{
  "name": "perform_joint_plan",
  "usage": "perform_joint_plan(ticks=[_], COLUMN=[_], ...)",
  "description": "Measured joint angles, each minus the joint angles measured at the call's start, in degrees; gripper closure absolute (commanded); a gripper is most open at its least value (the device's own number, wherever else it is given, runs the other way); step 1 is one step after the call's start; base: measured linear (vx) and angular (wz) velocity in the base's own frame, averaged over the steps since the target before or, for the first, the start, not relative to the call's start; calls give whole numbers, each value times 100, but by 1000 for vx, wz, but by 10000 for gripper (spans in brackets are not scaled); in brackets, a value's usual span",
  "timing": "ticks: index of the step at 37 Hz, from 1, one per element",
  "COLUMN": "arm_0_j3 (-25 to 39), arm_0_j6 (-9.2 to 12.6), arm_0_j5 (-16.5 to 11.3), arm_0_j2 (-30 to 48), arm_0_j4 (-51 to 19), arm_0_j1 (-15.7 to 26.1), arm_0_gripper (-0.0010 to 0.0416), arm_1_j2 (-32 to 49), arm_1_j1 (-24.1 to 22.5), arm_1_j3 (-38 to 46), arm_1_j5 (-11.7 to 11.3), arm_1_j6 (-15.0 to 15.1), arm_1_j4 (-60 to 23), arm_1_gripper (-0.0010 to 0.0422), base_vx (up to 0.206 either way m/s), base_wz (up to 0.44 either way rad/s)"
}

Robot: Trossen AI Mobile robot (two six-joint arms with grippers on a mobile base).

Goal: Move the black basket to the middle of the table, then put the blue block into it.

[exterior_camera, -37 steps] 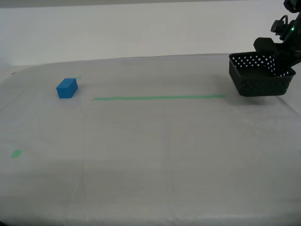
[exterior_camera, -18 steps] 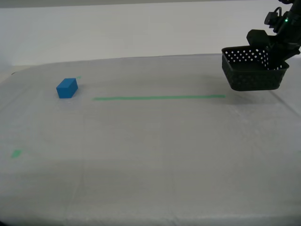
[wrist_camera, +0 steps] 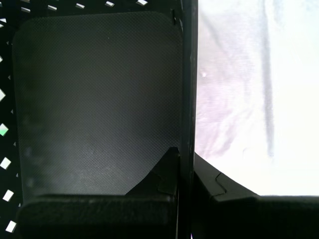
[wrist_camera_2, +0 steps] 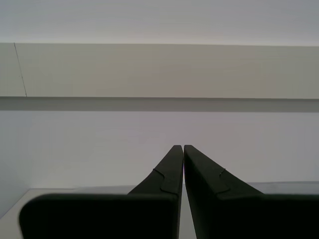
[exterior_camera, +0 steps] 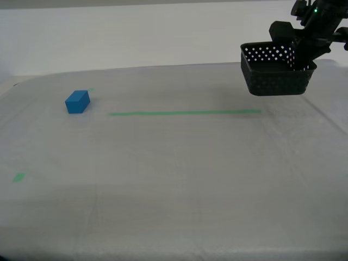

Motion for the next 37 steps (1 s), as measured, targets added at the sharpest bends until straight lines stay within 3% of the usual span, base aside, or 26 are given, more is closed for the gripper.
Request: perform_joint_plan(ticks=[11, 18, 26, 37], arm_0_j3=[503, 907, 1427, 1834], arm_0_j6=[46, 240, 271, 455], arm_0_j5=[4, 39, 153, 170], arm_0_j2=[-160, -160, -160, -146], arm_0_j4=[-715, -973, -1399, -1486], arm_0_j1=[315, 525, 671, 994], arm_0_gripper=[406, 406, 406, 406], arm_1_j2=[0, 0, 0, 0], arm_1_j1=[0, 0, 0, 0], arm_1_j3=[2, 2, 2, 2], arm_1_j5=[0, 0, 0, 0], arm_1_j6=[0, 0, 0, 0], arm_1_j4=[0, 0, 0, 0], arm_1_gripper=[412, 412, 412, 412], base_vx=[0, 0, 0, 0], base_wz=[0, 0, 0, 0])
